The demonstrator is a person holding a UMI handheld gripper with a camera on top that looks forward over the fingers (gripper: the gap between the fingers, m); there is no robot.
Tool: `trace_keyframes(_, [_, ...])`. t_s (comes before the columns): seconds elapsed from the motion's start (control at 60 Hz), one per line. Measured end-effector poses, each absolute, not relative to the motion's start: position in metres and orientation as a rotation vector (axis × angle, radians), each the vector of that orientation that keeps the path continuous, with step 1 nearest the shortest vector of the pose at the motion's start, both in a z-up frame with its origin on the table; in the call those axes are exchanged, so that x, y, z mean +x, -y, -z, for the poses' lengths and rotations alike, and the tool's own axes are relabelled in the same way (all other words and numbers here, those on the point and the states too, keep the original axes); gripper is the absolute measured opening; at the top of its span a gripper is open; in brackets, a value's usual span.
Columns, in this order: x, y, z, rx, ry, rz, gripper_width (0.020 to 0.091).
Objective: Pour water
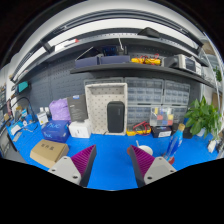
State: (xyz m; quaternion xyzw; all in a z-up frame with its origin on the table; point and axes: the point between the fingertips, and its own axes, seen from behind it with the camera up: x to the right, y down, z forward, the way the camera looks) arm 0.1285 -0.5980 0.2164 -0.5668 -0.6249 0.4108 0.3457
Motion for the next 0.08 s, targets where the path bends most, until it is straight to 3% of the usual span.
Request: trace_keyframes(0.083, [0.1312,0.6083,-0.2219,-1.460,1.634,-1.078,0.0665])
